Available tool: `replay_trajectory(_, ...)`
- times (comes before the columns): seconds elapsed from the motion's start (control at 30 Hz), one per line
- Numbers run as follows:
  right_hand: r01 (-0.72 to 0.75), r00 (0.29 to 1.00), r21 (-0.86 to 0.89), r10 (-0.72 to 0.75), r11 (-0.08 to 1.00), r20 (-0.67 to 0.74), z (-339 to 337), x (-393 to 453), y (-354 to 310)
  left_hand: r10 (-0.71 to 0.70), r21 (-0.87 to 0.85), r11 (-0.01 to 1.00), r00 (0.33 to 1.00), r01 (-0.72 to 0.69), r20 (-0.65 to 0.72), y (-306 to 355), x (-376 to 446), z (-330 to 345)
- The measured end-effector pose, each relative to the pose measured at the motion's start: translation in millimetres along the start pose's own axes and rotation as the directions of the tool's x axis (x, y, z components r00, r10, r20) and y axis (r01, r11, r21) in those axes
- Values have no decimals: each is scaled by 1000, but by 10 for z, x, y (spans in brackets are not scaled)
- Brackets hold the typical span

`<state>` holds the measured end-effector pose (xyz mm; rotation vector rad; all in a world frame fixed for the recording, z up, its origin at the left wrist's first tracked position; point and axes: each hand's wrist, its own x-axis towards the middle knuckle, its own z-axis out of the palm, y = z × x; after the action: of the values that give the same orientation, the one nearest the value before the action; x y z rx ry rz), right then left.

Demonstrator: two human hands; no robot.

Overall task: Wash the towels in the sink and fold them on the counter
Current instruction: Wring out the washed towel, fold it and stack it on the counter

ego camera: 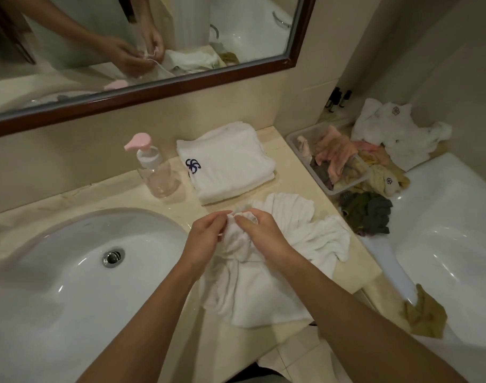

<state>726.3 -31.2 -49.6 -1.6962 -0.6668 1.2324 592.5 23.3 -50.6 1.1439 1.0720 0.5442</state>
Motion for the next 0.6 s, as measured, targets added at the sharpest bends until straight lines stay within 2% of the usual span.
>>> replay_trajectory(0.13, 73, 995, -226, -87, 971, -52, 67, -19, -85, 91, 88, 991, 994, -97, 67, 29, -1, -85)
replay_trajectory(0.3, 103, 972, -445, -185, 889, -145, 182, -172, -86, 116, 264, 954, 988, -139, 100, 18, 116, -170)
replay_trajectory(0.43, 71, 965, -452, -176, 889, -194, -212, -166, 53, 162, 296, 944, 986, -143, -41, 115, 200, -125)
replay_trajectory(0.47, 22, 951, -517, -178, 856, -253, -436, -134, 108, 153, 281, 951, 986, -129, -62, 166, 219, -91)
replay_trajectory(0.53, -194, 901, -656, -133, 729, -413, -974, -48, 234, 140, 248, 962, 986, -113, -92, 254, 259, 1)
replay_trajectory(0.6, -422, 853, -692, -2, 586, -522, -1501, 54, 356, 157, 219, 967, 980, -128, -120, 326, 283, 160)
